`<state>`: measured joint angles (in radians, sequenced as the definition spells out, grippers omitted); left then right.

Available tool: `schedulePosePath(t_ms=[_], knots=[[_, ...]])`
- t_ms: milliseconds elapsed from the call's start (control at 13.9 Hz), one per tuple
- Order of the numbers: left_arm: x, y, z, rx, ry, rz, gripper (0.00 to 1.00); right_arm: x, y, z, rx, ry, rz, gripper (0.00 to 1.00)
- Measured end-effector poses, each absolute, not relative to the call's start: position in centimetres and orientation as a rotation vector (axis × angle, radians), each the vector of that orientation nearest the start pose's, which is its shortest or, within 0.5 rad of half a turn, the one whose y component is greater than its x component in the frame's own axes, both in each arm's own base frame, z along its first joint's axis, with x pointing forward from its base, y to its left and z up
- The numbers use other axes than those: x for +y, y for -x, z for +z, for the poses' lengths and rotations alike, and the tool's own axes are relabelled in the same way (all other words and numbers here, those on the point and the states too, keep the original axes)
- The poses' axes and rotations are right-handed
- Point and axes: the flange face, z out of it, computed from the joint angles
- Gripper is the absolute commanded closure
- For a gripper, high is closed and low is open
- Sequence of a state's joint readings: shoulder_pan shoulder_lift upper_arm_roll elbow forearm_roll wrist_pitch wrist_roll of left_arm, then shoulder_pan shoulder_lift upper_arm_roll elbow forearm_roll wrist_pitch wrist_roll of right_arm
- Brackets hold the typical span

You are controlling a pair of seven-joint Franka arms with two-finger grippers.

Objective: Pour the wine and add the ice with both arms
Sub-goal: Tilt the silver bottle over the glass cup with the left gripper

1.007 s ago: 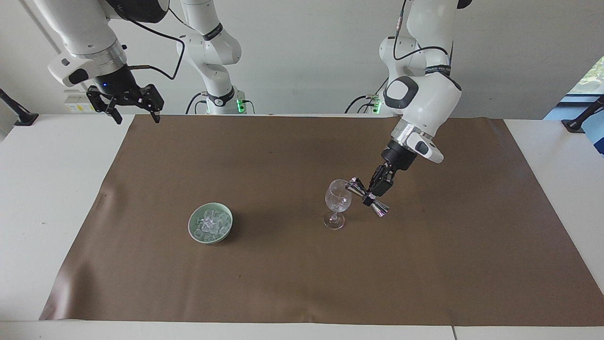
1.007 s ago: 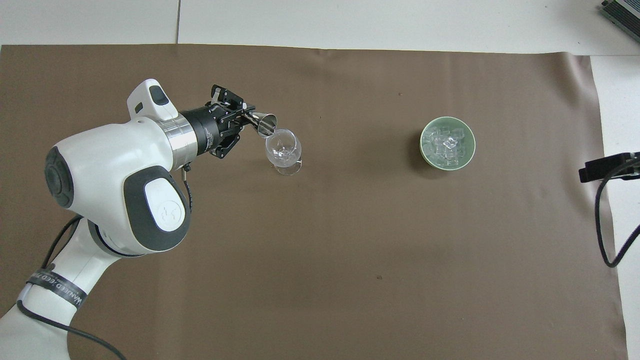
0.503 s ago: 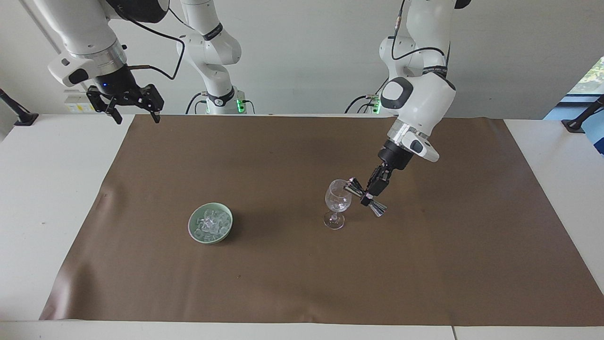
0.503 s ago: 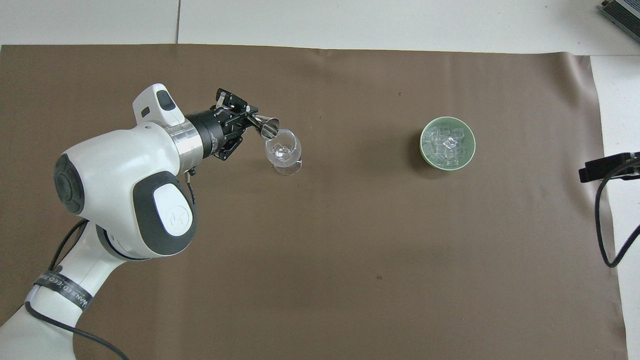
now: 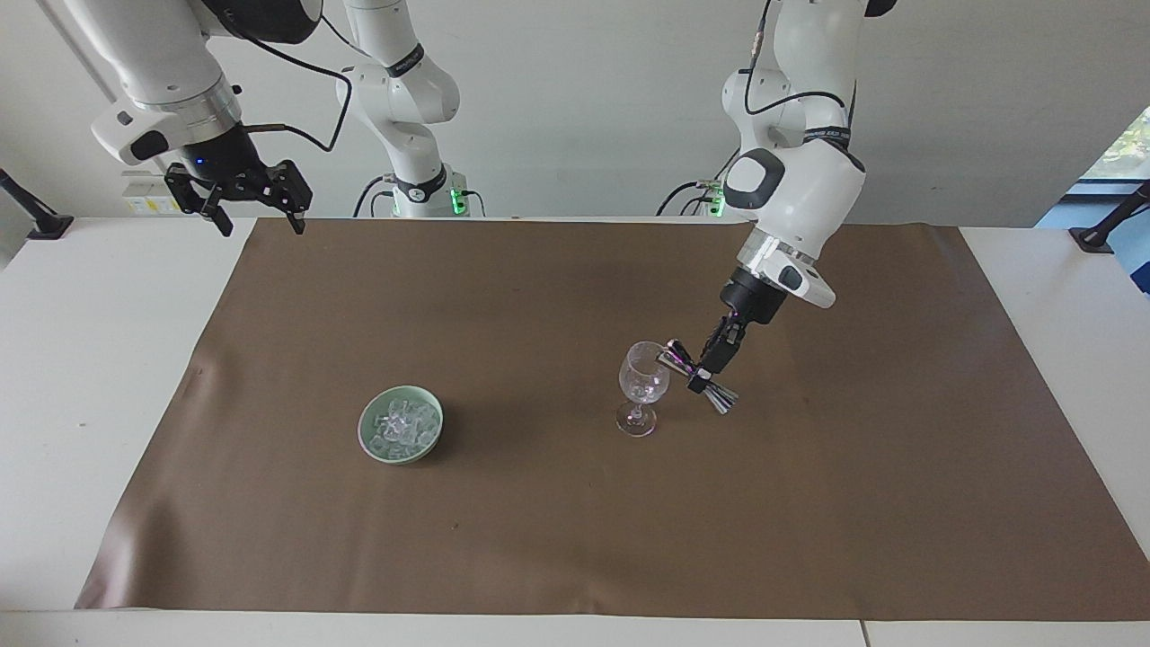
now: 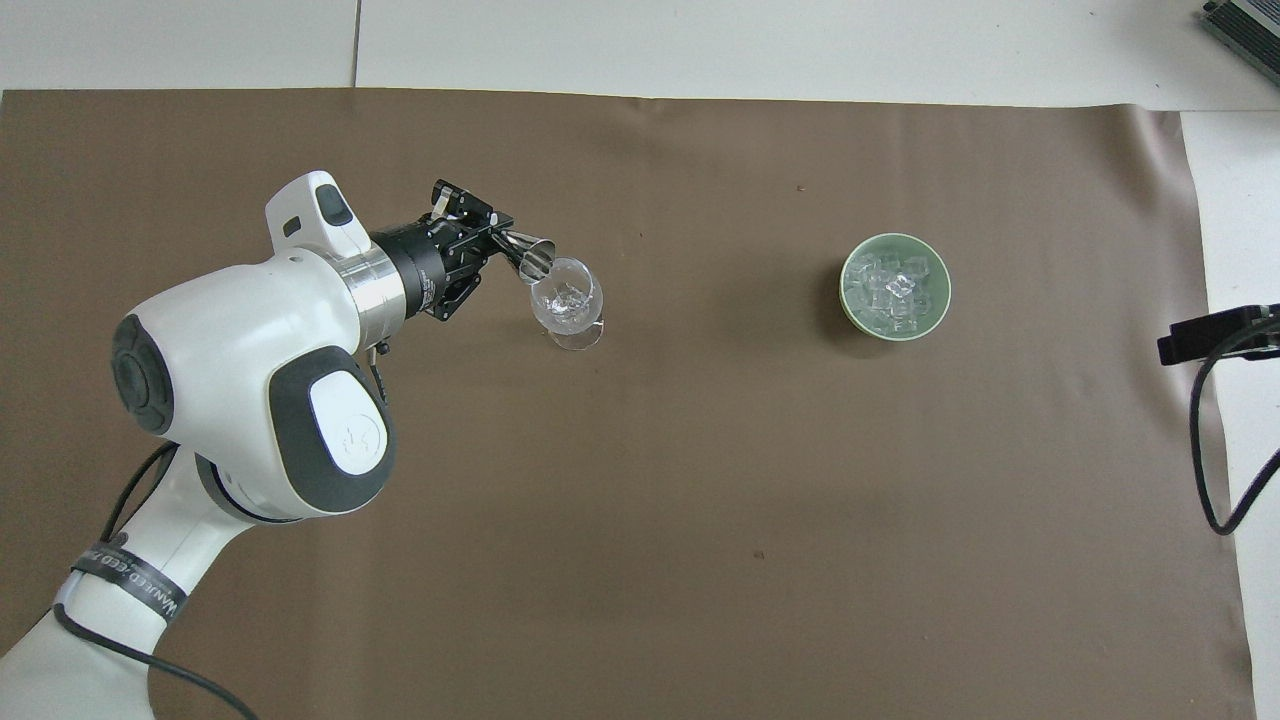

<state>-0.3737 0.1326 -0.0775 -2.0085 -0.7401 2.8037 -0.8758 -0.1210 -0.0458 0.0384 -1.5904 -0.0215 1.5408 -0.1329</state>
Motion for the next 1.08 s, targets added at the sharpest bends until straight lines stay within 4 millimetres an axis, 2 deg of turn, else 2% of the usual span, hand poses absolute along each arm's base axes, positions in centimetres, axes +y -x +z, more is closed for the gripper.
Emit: schedulePosePath(t_ms=[1079], knots=[[-24.84, -57.01, 46.39, 1.112, -2.105, 0.357, 1.00, -4.62, -53.53, 63.77, -0.079, 3.163, 0.010, 0.00]])
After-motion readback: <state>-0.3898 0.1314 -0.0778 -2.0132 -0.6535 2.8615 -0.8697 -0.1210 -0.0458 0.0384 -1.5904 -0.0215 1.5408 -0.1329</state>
